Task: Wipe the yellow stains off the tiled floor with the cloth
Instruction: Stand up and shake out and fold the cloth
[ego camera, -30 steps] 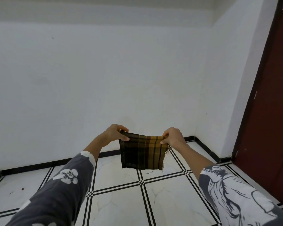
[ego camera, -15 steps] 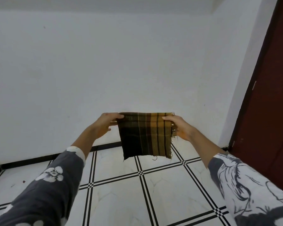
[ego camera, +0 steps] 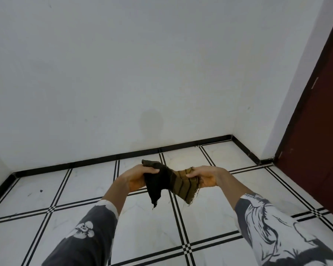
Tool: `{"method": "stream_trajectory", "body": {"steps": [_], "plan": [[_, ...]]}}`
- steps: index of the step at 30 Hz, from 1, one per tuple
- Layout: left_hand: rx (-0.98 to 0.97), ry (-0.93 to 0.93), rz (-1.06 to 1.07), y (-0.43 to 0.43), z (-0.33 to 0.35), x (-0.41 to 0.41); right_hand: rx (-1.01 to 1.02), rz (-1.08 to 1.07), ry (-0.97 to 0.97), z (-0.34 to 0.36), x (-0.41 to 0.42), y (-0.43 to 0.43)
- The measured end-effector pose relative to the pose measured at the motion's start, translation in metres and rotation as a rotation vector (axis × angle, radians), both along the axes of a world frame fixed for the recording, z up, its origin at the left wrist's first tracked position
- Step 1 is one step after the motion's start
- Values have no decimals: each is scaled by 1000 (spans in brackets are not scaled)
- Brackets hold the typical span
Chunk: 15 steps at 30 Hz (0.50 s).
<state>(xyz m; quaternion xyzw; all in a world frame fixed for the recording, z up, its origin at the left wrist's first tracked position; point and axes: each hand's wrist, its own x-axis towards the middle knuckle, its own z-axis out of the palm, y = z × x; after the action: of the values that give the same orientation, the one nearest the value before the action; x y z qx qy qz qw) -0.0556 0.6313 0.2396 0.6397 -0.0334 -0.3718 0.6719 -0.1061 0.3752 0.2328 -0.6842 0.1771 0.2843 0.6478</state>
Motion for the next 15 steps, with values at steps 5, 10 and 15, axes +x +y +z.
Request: {"method": "stream_trajectory", "body": {"steps": [5, 10, 15], "plan": [[253, -71, 85, 8, 2, 11, -164, -166, -149, -1, 1, 4], [89, -102, 357, 0, 4, 10, -444, -270, -365, 2, 15, 8], [1, -223, 416, -2, 7, 7, -623, -318, -544, 14, 22, 13]]}}
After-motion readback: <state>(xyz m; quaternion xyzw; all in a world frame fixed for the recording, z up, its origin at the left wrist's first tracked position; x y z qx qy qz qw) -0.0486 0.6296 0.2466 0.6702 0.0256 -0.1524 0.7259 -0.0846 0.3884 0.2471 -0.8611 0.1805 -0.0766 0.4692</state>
